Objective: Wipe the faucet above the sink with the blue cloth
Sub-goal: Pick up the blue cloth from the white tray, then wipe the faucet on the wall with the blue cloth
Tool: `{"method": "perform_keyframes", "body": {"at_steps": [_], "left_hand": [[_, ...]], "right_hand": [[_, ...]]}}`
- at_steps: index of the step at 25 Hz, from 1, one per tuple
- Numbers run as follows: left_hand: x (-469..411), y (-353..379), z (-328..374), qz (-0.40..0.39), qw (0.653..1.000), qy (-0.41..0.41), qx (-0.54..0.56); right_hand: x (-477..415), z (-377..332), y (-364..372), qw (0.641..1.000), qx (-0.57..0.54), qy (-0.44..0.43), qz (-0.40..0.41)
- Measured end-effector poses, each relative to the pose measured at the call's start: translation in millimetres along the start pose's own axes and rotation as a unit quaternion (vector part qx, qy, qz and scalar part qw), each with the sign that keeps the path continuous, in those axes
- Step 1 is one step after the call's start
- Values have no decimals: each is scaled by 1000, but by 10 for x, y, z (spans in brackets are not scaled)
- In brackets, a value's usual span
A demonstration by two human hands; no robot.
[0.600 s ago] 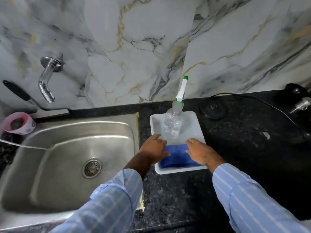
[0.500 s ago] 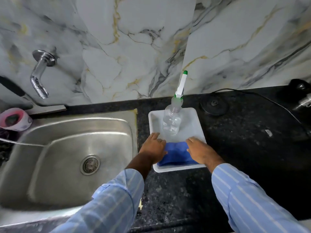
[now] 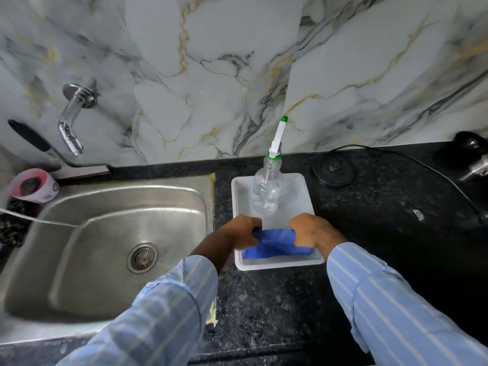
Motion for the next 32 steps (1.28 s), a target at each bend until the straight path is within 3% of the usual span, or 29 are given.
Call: {"method": "perform_keyframes", "body": {"at_steps": [6, 20, 23, 28, 32], "left_hand": [[358, -696, 72, 97, 995, 28, 11], [1553, -2704, -652, 361, 928, 42, 76], [1772, -2997, -983, 427, 893, 12, 141], [2064, -3454, -1646, 556, 784, -21, 275], [2062, -3755, -2166, 560, 785, -45, 263]], "right_hand": [[314, -84, -695, 999, -22, -34, 2], [604, -1296, -2726, 962, -65, -147, 220], [424, -1646, -3028, 945, -122, -139, 270], [-3, -2339, -3417, 901, -273, -130, 312], [-428, -2872, -3611, 879, -329, -123, 321]]}}
Point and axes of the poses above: each hand's wrist, its own x-axis away from the middle knuckle, its own y-axis out of the palm, z = x × y, the point moved 1 cm from there along -x, towards the middle knuckle, and after that the axes turned 7 degrees about x, right-handed, at the moved point
